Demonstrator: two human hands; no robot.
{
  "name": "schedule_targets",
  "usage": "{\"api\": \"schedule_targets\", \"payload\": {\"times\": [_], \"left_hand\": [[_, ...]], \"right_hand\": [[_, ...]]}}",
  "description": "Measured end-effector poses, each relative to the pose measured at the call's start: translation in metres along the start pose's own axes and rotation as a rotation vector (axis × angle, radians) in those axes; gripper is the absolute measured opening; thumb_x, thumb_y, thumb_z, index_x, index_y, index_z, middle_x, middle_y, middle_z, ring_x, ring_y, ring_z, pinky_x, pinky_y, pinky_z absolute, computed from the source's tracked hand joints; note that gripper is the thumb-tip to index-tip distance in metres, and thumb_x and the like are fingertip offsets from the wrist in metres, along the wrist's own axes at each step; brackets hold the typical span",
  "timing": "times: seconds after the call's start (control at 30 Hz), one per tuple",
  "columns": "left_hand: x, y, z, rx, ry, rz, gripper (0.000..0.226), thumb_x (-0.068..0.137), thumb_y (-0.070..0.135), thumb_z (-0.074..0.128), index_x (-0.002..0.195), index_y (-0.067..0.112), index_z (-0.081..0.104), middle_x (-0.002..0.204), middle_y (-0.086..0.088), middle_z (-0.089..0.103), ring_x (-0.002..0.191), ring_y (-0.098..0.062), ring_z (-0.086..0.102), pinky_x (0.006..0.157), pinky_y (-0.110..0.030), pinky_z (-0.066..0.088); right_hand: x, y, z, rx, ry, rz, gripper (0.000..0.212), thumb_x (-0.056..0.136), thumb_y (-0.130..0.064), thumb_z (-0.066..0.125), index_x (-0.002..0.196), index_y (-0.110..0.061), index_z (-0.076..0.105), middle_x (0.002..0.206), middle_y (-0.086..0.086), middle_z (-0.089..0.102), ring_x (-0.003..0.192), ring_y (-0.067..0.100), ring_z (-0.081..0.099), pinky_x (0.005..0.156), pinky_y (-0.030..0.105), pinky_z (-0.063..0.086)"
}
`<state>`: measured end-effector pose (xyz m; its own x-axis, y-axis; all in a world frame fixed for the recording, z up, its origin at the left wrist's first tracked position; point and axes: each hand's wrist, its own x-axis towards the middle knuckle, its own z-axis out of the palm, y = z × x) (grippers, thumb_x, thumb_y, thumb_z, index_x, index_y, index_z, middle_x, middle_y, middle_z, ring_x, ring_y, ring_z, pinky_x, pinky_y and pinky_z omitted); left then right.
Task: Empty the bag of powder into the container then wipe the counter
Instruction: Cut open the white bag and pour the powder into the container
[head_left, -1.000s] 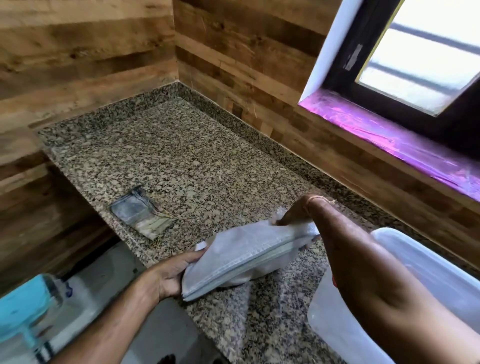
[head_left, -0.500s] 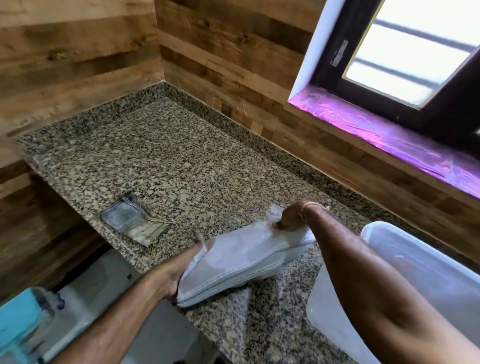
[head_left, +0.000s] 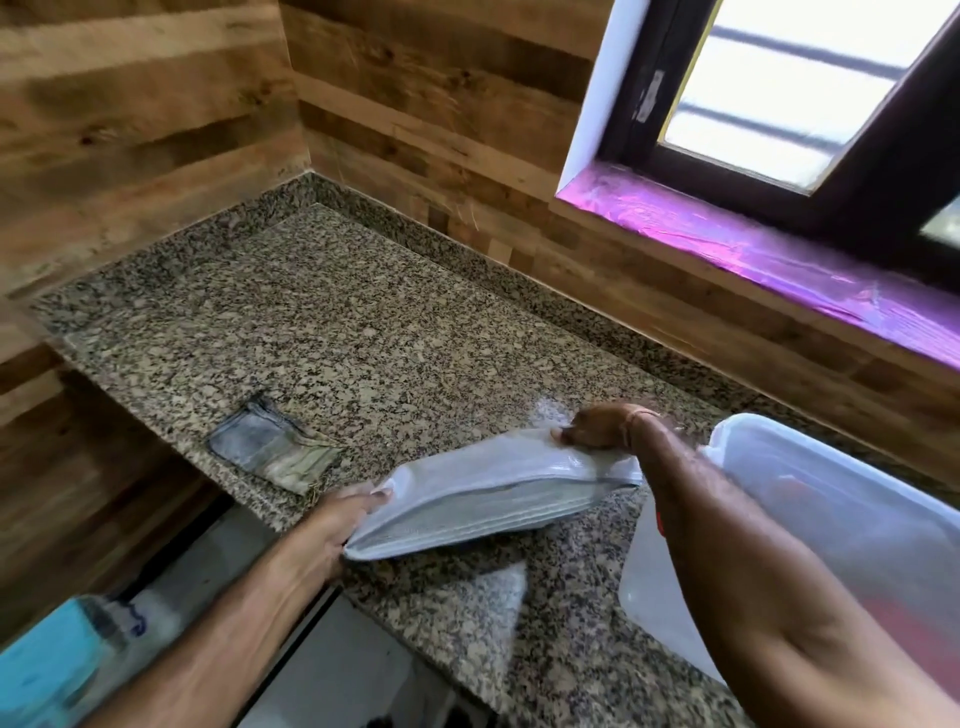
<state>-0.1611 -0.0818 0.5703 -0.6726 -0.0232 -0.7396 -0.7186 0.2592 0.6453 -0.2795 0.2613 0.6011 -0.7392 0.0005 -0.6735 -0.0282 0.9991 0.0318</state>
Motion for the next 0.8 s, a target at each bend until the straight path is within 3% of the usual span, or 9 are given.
{"api": "schedule_targets", "payload": {"times": [0.1, 0.17, 0.23, 0.27, 0.33, 0.43, 0.57, 0.67, 0.8], "left_hand": [[-0.008, 0.002, -0.003, 0.024, -0.041, -0.042, 0.039, 0.108, 0.036, 0.047, 0.103, 0.006, 0.071, 0.086, -0.012, 0.069, 0.074, -0.025, 0.065, 0.073, -0.030, 0.054], [-0.019, 0.009, -0.002, 0.103, -0.111, -0.059, 0.072, 0.104, 0.061, 0.022, 0.132, 0.009, 0.063, 0.124, -0.023, 0.068, 0.111, -0.031, 0.068, 0.100, -0.041, 0.051], [-0.023, 0.021, -0.001, 0.176, -0.120, -0.068, 0.076, 0.103, 0.065, 0.010, 0.155, 0.018, 0.041, 0.159, -0.023, 0.039, 0.145, -0.035, 0.042, 0.119, -0.050, 0.029], [-0.021, 0.024, 0.000, 0.192, -0.137, -0.056, 0.070, 0.105, 0.061, 0.013, 0.153, 0.020, 0.043, 0.160, -0.021, 0.037, 0.143, -0.034, 0.043, 0.117, -0.050, 0.033], [-0.010, 0.027, 0.001, 0.197, -0.158, -0.038, 0.050, 0.108, 0.052, 0.030, 0.117, 0.018, 0.066, 0.138, -0.016, 0.056, 0.107, -0.025, 0.063, 0.091, -0.039, 0.054], [0.012, 0.008, -0.003, 0.170, -0.079, -0.073, 0.040, 0.102, 0.041, 0.056, 0.080, 0.010, 0.067, 0.108, -0.017, 0.069, 0.075, -0.021, 0.060, 0.068, -0.035, 0.053], [0.009, 0.000, -0.003, 0.110, -0.027, -0.120, 0.039, 0.097, 0.040, 0.063, 0.103, 0.002, 0.071, 0.101, -0.013, 0.068, 0.087, -0.026, 0.062, 0.074, -0.034, 0.052], [0.001, 0.001, -0.002, 0.022, -0.178, -0.165, 0.042, 0.100, 0.036, 0.060, 0.099, -0.005, 0.069, 0.080, -0.018, 0.074, 0.062, -0.027, 0.071, 0.047, -0.031, 0.058], [0.005, -0.004, 0.005, -0.110, -0.268, -0.160, 0.026, 0.092, 0.010, 0.070, 0.114, 0.003, 0.058, 0.083, -0.023, 0.076, 0.056, -0.031, 0.073, 0.045, -0.037, 0.059]], "right_hand": [[0.001, -0.003, 0.003, 0.018, 0.002, 0.030, 0.070, 0.101, -0.068, 0.036, 0.127, -0.014, 0.072, 0.134, 0.006, 0.068, 0.119, 0.026, 0.065, 0.102, 0.037, 0.045], [0.003, -0.003, 0.003, 0.032, 0.002, 0.040, 0.068, 0.100, -0.068, 0.037, 0.127, -0.015, 0.072, 0.135, 0.006, 0.068, 0.120, 0.025, 0.064, 0.103, 0.038, 0.045], [0.006, -0.006, 0.003, 0.034, -0.002, 0.045, 0.068, 0.100, -0.068, 0.038, 0.124, -0.016, 0.073, 0.133, 0.005, 0.068, 0.118, 0.025, 0.065, 0.098, 0.037, 0.045], [0.008, -0.007, 0.004, 0.045, -0.006, 0.046, 0.066, 0.100, -0.068, 0.039, 0.121, -0.016, 0.074, 0.131, 0.004, 0.070, 0.114, 0.024, 0.066, 0.094, 0.036, 0.045], [0.012, -0.009, 0.006, 0.064, 0.001, 0.047, 0.063, 0.100, -0.067, 0.041, 0.116, -0.016, 0.075, 0.125, 0.003, 0.071, 0.107, 0.023, 0.067, 0.088, 0.034, 0.045], [0.008, -0.007, 0.007, 0.100, 0.031, 0.051, 0.061, 0.100, -0.066, 0.043, 0.113, -0.015, 0.075, 0.121, 0.004, 0.073, 0.101, 0.023, 0.067, 0.086, 0.033, 0.045], [0.001, -0.004, 0.011, 0.077, 0.061, 0.042, 0.066, 0.101, -0.066, 0.039, 0.118, -0.012, 0.073, 0.123, 0.007, 0.070, 0.109, 0.027, 0.066, 0.095, 0.037, 0.047], [0.000, -0.007, 0.014, 0.079, 0.050, 0.089, 0.064, 0.101, -0.066, 0.037, 0.115, -0.015, 0.073, 0.119, 0.006, 0.071, 0.101, 0.022, 0.062, 0.098, 0.038, 0.045], [0.001, -0.012, 0.018, 0.205, 0.042, 0.106, 0.059, 0.101, -0.065, 0.040, 0.112, -0.017, 0.072, 0.113, 0.006, 0.068, 0.089, 0.018, 0.058, 0.089, 0.036, 0.045]]}}
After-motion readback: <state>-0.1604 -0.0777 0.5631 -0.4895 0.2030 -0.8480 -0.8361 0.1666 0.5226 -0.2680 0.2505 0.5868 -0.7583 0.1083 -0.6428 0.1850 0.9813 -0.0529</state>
